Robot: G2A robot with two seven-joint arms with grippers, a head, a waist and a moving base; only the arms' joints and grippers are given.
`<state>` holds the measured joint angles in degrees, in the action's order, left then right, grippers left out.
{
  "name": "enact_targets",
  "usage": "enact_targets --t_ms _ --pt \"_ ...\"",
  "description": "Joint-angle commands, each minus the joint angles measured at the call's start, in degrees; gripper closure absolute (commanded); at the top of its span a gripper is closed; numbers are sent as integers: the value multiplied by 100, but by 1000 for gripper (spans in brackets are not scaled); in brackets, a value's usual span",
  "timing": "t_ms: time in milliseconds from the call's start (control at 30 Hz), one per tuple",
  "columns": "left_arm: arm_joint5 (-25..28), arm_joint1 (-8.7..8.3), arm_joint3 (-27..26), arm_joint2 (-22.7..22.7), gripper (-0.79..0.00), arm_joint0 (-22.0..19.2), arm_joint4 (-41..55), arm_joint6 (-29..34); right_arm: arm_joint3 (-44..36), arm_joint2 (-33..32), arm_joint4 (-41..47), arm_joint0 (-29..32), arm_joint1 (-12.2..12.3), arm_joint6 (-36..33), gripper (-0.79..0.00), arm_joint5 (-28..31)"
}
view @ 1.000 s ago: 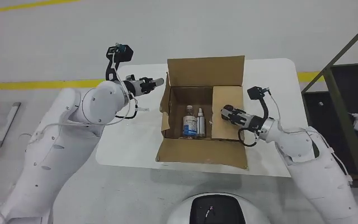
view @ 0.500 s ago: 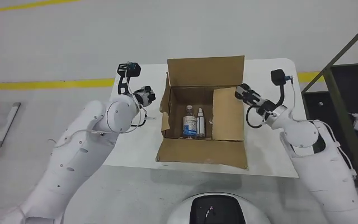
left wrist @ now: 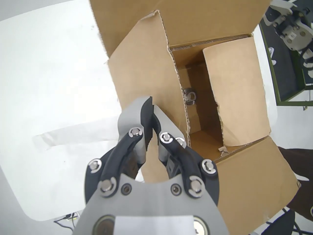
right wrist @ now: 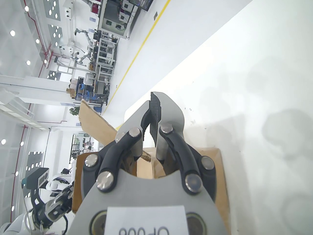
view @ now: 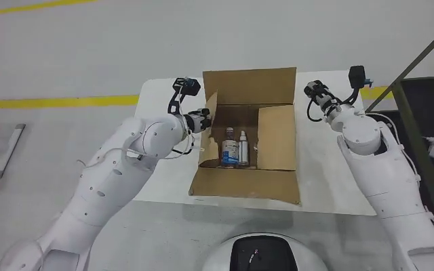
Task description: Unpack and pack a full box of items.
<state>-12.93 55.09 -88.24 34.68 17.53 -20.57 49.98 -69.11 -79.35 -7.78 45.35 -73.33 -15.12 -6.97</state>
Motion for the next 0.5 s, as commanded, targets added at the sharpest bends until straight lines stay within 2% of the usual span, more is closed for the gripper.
enact_targets --t_ms 0,133,467 --pt "211 80 51 -83 0 -34 81 25 178 62 74 -145 -21 -46 0 130" --pt "574 225 225 -264 0 -73 196 169 411 131 161 -359 -38 -243 0 425" --pt "921 515 666 -481 0 -81 360 312 570 141 341 -574 -9 -997 0 1269"
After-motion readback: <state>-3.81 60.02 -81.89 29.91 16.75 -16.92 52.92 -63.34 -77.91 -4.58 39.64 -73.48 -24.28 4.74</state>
